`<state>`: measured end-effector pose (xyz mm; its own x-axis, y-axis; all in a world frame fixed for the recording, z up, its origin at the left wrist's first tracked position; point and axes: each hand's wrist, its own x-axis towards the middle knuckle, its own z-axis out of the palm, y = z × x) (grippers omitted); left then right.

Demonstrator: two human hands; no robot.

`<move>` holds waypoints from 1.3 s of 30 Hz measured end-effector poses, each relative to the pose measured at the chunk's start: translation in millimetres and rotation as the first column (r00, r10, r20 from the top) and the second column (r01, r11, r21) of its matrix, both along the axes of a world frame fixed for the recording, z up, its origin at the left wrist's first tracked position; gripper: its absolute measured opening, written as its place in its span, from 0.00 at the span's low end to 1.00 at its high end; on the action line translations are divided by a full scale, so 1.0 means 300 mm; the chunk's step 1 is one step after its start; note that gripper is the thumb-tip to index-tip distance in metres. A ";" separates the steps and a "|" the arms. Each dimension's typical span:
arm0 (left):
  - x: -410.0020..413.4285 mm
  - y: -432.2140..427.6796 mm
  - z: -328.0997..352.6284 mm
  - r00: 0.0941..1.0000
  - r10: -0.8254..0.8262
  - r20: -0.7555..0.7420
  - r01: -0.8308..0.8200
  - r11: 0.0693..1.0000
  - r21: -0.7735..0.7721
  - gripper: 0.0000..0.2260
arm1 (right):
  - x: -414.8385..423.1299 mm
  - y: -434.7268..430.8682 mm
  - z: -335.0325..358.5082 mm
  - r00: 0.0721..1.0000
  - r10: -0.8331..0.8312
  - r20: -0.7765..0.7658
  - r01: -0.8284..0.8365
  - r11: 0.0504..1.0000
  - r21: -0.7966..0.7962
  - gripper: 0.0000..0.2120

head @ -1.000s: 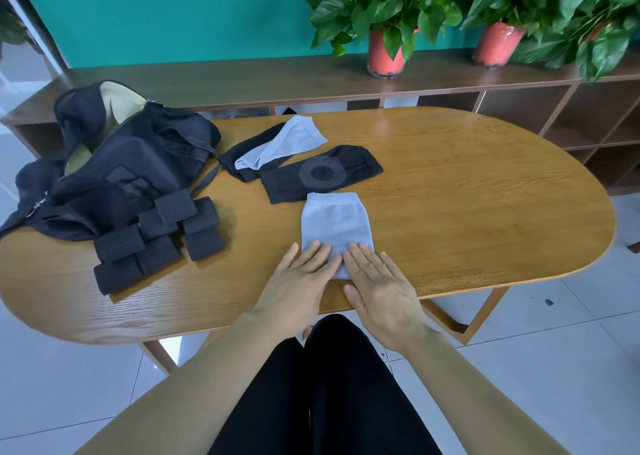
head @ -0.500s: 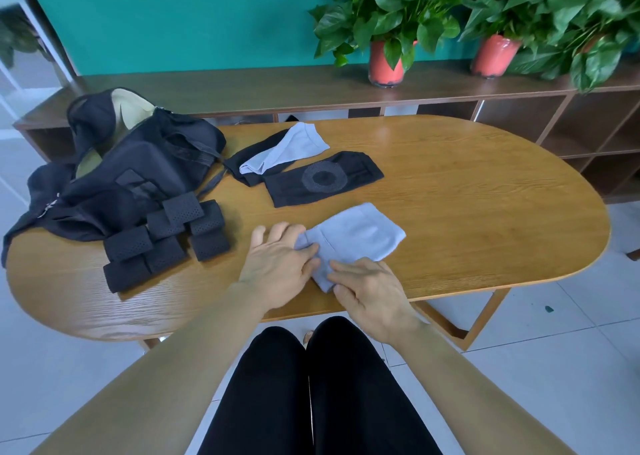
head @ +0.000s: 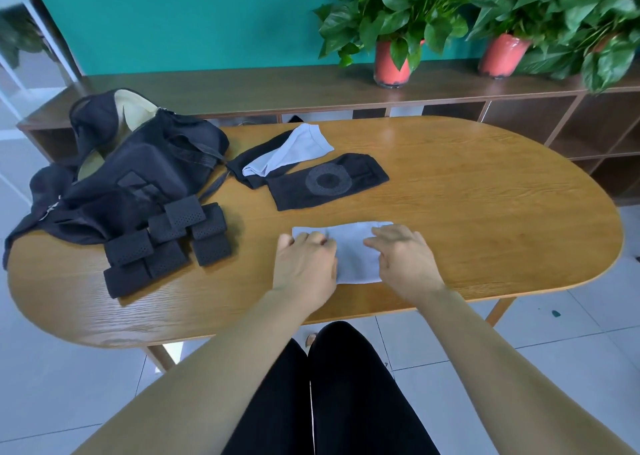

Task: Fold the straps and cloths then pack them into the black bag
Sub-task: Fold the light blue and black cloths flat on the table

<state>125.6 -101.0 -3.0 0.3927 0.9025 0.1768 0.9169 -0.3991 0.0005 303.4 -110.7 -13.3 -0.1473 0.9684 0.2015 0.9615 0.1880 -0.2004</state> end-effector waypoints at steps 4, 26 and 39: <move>0.010 0.011 -0.021 0.997 0.022 -0.070 -0.023 1.000 -0.014 0.10 | 0.015 -0.011 -0.017 0.995 0.011 0.094 -0.007 0.999 -0.049 0.19; -0.182 0.088 -0.059 0.954 -0.292 0.065 0.288 0.956 0.060 0.21 | -0.030 -0.081 -0.017 0.971 0.149 -0.187 -0.112 0.975 0.194 0.17; -0.217 -0.100 -0.125 0.941 -0.279 0.191 0.283 0.959 0.008 0.27 | 0.010 -0.173 -0.061 0.965 0.262 -0.005 -0.261 0.964 0.059 0.24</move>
<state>60.6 -131.0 -40.4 0.5920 0.7644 0.2555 0.7501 -0.6385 0.1721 306.5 -162.7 -31.6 -0.3905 0.8833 0.2593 0.8749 0.4437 -0.1941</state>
